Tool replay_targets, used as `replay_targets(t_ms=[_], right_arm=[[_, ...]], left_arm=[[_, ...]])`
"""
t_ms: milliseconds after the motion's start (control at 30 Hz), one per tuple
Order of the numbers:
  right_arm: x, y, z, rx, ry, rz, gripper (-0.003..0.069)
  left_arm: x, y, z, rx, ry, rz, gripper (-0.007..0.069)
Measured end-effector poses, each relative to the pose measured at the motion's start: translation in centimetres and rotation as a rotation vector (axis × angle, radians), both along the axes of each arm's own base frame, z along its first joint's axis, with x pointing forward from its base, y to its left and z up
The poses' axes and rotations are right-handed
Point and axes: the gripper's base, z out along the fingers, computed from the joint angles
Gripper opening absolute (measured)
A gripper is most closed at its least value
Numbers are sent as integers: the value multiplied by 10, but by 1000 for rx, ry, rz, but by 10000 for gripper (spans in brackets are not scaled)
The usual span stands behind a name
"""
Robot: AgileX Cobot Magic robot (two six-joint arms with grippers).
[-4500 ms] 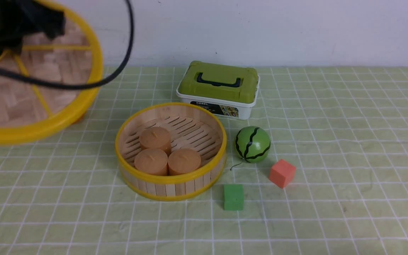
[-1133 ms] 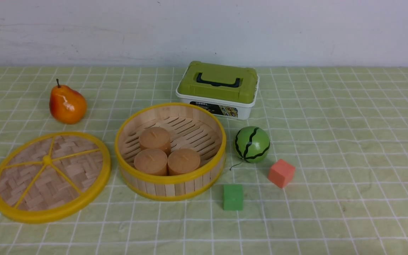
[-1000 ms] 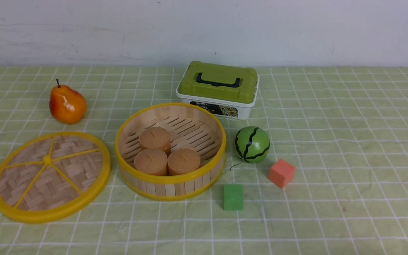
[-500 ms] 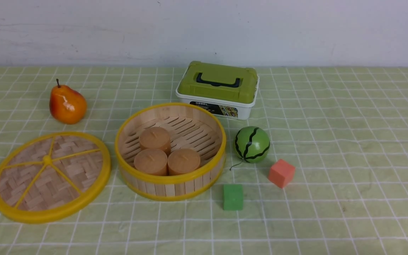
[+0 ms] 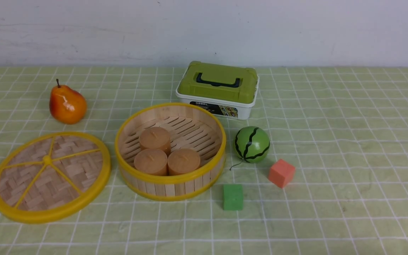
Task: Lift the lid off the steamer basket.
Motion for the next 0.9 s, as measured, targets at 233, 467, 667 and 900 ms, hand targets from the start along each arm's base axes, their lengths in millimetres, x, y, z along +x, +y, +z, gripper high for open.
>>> replay_targets(t_ms=[233,467,667,900], right_arm=[[0,0,0,0,0,0,241],[0,0,0,0,0,0,241],[0,0,0,0,0,0,241],[0,0,0,0,0,0,241]], left_arm=[[0,0,0,0,0,0,8],[0,0,0,0,0,0,16],[0,0,0,0,0,0,21],[0,0,0,0,0,0,29]])
